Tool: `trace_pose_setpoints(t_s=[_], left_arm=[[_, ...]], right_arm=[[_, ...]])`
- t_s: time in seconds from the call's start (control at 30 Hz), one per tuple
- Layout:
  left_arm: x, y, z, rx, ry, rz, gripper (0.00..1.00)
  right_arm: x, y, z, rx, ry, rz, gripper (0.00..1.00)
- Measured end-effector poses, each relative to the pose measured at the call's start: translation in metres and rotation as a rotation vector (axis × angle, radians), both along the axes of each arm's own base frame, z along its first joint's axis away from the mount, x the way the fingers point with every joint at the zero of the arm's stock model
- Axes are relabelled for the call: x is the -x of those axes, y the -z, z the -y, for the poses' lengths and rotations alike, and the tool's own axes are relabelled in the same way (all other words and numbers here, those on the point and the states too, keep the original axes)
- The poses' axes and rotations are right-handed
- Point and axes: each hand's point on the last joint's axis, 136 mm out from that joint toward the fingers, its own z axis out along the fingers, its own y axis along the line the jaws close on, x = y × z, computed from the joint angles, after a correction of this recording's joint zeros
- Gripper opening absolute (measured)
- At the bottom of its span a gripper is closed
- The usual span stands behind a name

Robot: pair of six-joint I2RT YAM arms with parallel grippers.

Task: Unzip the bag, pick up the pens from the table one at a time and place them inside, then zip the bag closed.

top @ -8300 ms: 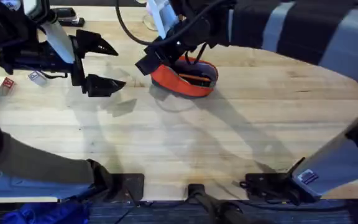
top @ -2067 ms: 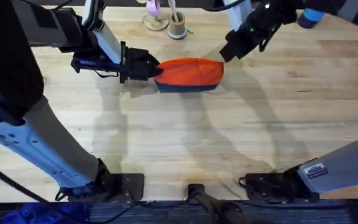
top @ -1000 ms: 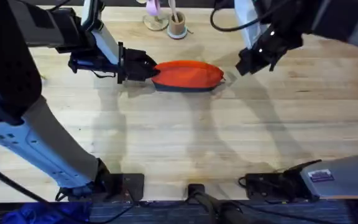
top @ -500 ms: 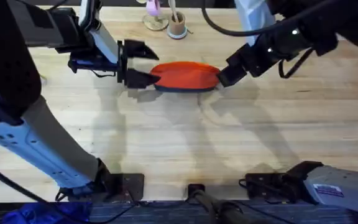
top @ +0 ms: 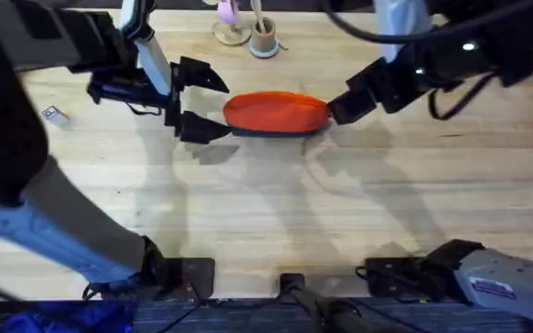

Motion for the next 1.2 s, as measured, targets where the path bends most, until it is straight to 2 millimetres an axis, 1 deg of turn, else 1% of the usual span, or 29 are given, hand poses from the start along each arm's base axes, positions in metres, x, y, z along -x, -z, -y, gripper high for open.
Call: trace_pose_setpoints(t_s=[0.07, 0.17, 0.33, 0.4, 0.57, 0.73, 0.83, 0.97, 1.03, 1.2], left_arm=[[0.005, -0.011, -0.003, -0.055, 0.002, 0.014, 0.995], [0.006, -0.031, -0.01, -0.148, -0.027, 0.05, 0.996], [0.015, -0.066, -0.021, -0.262, -0.151, 0.048, 0.995], [0.02, -0.08, -0.026, -0.302, -0.233, 0.023, 0.995], [0.035, -0.111, -0.049, -0.393, -0.538, -0.071, 0.995], [0.05, -0.135, -0.071, -0.388, -0.853, -0.163, 0.995], [0.058, -0.147, -0.076, -0.354, -0.963, -0.18, 0.995], [0.067, -0.157, -0.079, -0.321, -1.032, -0.186, 0.995], [0.07, -0.159, -0.079, -0.313, -1.048, -0.192, 0.995], [0.073, -0.155, -0.081, -0.319, -1.068, -0.23, 0.996]], right_arm=[[0.004, -0.011, 0.002, -0.019, 0.005, 0.03, 0.997], [0.013, -0.026, 0.006, -0.049, 0.02, 0.072, 0.997], [0.026, -0.047, 0.013, -0.094, 0.042, 0.128, 0.997], [0.032, -0.053, 0.016, -0.104, 0.045, 0.142, 0.998], [0.042, -0.066, 0.021, -0.129, 0.047, 0.184, 0.998], [0.046, -0.072, 0.023, -0.14, 0.047, 0.206, 0.998], [0.048, -0.07, 0.024, -0.135, 0.047, 0.196, 0.998], [0.048, -0.07, 0.024, -0.135, 0.049, 0.194, 0.998], [0.048, -0.07, 0.024, -0.136, 0.05, 0.195, 0.998], [0.048, -0.07, 0.024, -0.136, 0.05, 0.194, 0.998]])
